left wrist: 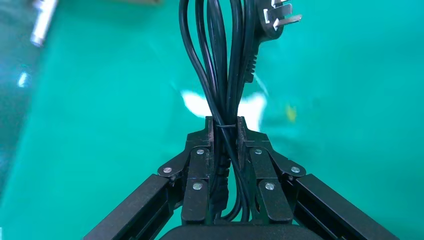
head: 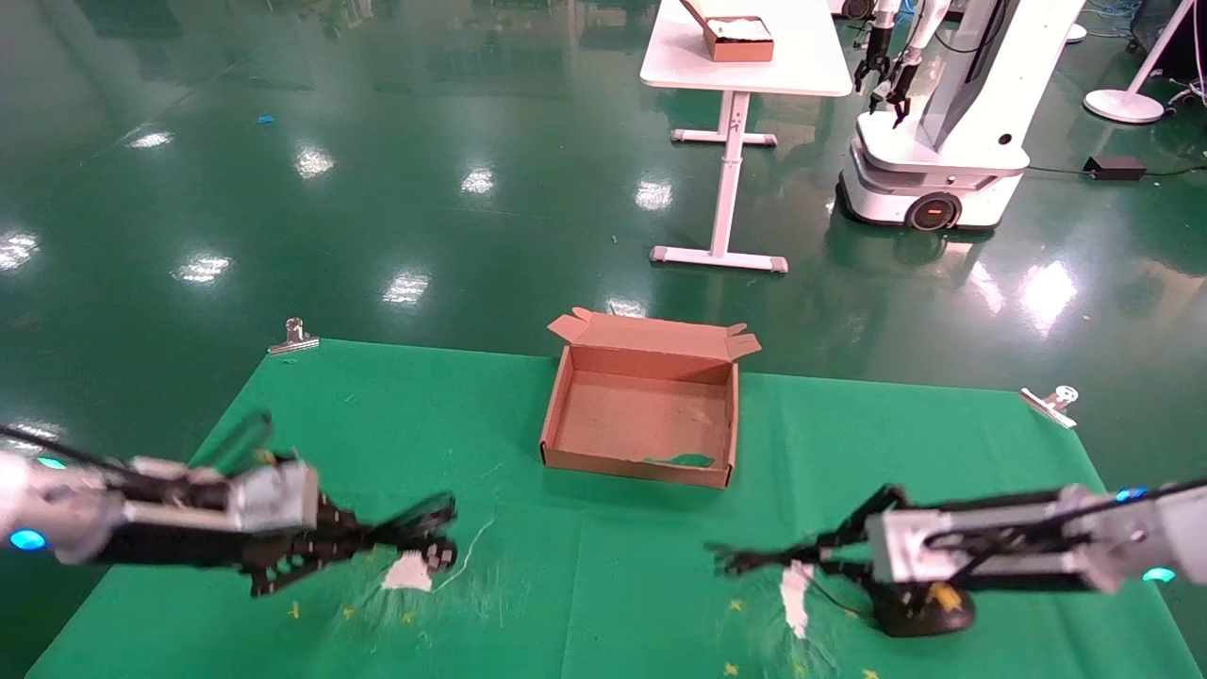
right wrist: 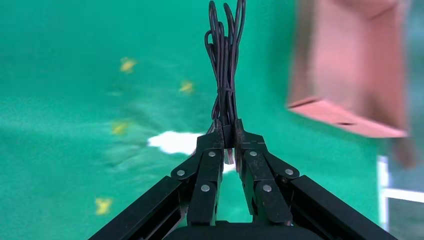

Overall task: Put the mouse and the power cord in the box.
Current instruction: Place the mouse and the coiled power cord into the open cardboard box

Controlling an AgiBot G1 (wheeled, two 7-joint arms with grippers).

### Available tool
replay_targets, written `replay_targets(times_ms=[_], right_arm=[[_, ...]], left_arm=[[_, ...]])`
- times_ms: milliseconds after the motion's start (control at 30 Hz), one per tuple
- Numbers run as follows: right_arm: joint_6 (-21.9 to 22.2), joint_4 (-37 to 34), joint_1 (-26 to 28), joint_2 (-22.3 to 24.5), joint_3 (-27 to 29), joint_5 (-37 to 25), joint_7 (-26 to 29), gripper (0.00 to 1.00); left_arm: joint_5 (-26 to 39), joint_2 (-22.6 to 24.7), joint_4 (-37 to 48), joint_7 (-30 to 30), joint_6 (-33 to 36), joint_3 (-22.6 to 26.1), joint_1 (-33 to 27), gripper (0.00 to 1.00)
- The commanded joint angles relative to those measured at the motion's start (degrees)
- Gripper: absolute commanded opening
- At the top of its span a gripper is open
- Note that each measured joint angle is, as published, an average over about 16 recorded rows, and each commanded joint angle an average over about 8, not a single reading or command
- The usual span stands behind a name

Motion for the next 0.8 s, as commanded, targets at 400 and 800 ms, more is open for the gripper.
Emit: replay_targets(times_ms=[400,800], right_arm=[[-4.32,3.76,10.97,2.74,3.47,4.89,2.30,0.00],[17.95,2.41,6.67,-11.45,7.46,10.35,4.87,0.00]], left_arm=[[-9.59,1.84,5.66,-14.90,5.62,-6.77,-8.82,0.00],[-13.19,8.12,4.51,-21.24,-2.65,-8.99,-13.99,0.00]])
